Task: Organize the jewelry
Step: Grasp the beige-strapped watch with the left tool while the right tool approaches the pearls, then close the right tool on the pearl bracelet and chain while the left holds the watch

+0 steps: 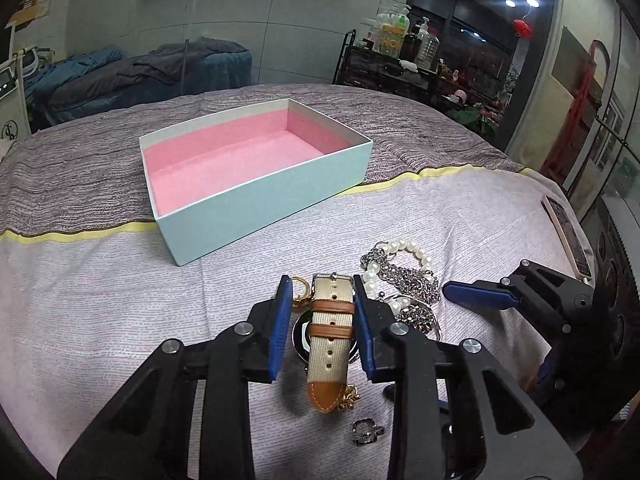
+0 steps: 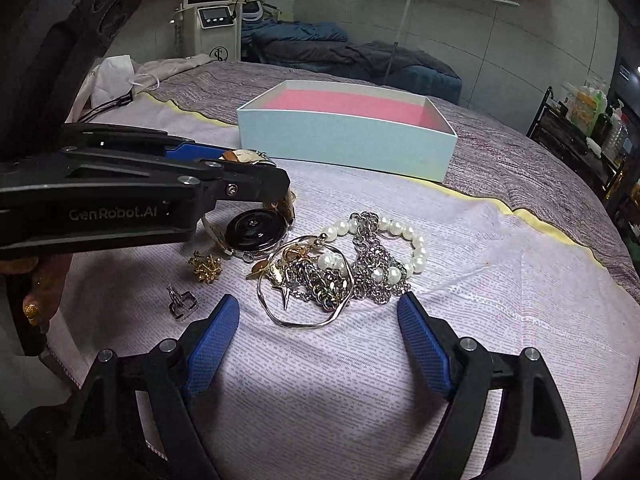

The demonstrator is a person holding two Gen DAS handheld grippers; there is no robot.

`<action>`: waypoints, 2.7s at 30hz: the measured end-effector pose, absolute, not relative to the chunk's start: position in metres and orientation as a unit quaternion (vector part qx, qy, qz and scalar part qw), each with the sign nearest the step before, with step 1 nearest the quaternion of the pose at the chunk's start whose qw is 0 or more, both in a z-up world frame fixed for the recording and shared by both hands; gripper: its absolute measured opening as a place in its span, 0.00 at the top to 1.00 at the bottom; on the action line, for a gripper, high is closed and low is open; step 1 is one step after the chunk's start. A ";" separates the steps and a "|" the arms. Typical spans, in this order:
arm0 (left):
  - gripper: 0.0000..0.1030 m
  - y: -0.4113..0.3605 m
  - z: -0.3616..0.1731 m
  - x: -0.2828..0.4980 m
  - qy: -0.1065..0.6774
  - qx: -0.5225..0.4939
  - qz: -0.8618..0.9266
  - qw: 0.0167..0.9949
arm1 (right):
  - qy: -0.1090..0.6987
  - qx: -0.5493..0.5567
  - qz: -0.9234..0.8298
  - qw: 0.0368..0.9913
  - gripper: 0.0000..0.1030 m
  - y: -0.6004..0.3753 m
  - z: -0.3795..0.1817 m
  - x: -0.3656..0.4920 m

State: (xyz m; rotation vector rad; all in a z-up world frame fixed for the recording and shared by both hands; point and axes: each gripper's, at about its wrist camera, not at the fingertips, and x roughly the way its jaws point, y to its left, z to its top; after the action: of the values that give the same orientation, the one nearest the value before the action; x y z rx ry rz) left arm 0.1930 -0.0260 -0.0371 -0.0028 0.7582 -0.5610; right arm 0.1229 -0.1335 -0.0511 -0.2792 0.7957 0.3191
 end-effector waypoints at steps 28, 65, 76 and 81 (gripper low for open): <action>0.82 0.001 -0.031 0.194 0.361 -0.049 -0.247 0.898 | 0.386 -0.028 0.227 0.894 0.79 -0.167 -0.041 0.121; 0.82 0.009 -0.037 0.194 0.365 -0.058 -0.253 0.894 | 0.359 -0.179 0.224 0.888 0.76 -0.125 -0.041 0.136; 0.82 0.009 -0.031 0.191 0.360 -0.053 -0.251 0.897 | 0.366 -0.125 0.254 0.887 0.94 -0.137 -0.036 0.137; 0.82 0.011 -0.030 0.190 0.359 -0.054 -0.247 0.898 | 0.383 -0.078 0.275 0.879 0.94 -0.146 -0.038 0.139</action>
State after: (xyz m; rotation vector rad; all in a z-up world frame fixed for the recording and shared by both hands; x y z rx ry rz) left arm 0.1898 0.0111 -0.0303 -0.1109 0.7438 -0.5112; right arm 0.1388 -0.1463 -0.0376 -0.1625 0.7985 0.5725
